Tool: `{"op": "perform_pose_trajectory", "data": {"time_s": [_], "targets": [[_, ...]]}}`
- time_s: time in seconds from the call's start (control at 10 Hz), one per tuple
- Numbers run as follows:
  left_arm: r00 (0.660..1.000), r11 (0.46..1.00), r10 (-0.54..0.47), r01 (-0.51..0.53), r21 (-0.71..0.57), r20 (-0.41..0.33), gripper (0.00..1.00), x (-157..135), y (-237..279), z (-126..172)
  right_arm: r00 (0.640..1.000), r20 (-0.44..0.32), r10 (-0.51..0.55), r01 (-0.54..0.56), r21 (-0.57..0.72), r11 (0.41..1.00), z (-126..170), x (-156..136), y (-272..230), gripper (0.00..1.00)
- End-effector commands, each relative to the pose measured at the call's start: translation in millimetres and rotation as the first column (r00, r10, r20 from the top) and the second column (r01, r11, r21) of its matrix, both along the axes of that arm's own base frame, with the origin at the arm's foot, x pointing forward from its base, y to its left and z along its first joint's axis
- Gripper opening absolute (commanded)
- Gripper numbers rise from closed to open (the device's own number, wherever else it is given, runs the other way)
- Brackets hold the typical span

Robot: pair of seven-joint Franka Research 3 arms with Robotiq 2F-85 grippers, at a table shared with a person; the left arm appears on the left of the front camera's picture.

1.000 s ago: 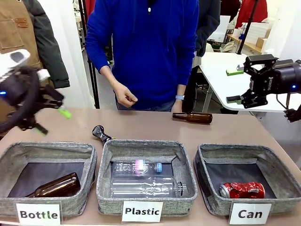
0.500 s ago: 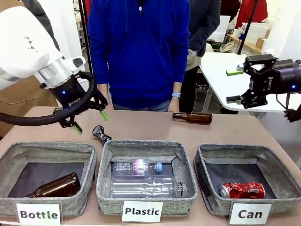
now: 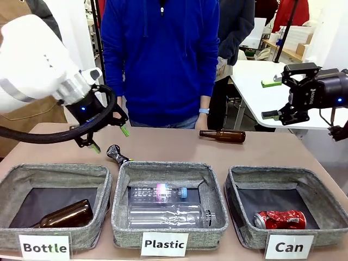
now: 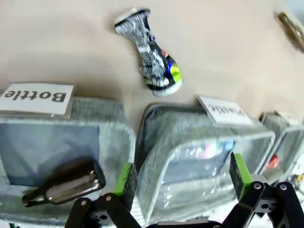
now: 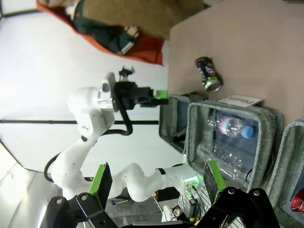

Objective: Sort the can waste into the basket.
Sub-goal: Pick up the can waste from the table and place it in the right Fabric basket.

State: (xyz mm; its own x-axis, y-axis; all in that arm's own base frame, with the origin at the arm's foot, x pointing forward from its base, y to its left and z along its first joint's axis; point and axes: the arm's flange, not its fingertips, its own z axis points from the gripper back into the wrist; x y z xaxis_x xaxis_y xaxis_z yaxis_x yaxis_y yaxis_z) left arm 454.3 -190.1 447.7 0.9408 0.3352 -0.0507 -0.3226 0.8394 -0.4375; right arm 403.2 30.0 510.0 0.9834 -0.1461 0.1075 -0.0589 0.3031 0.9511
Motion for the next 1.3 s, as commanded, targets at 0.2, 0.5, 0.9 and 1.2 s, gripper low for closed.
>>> {"op": "perform_pose_trajectory", "data": {"time_s": [0.2, 0.5, 0.9, 1.2], "targets": [[0.947, 0.95, 0.314, -0.312, 0.03, -0.07, 1.0, 62, -28, -14, 1.0, 0.016, 0.014, -0.014, -0.007, 1.0, 1, 2, -3, 1.0], [0.89, 0.893, 0.438, -0.415, 0.173, -0.127, 1.0, 87, -28, -45, 1.0, 0.016, 0.014, -0.014, -0.007, 1.0, 1, 2, -3, 1.0], [0.861, 0.841, 0.503, -0.466, 0.274, -0.076, 1.0, 107, -35, -92, 1.0, 0.016, 0.014, -0.014, -0.007, 1.0, 1, 2, -3, 1.0], [0.872, 0.834, 0.485, -0.441, 0.331, -0.06, 1.0, 117, -41, -123, 1.0, 0.016, 0.014, -0.014, -0.007, 1.0, 1, 2, -3, 1.0]]}}
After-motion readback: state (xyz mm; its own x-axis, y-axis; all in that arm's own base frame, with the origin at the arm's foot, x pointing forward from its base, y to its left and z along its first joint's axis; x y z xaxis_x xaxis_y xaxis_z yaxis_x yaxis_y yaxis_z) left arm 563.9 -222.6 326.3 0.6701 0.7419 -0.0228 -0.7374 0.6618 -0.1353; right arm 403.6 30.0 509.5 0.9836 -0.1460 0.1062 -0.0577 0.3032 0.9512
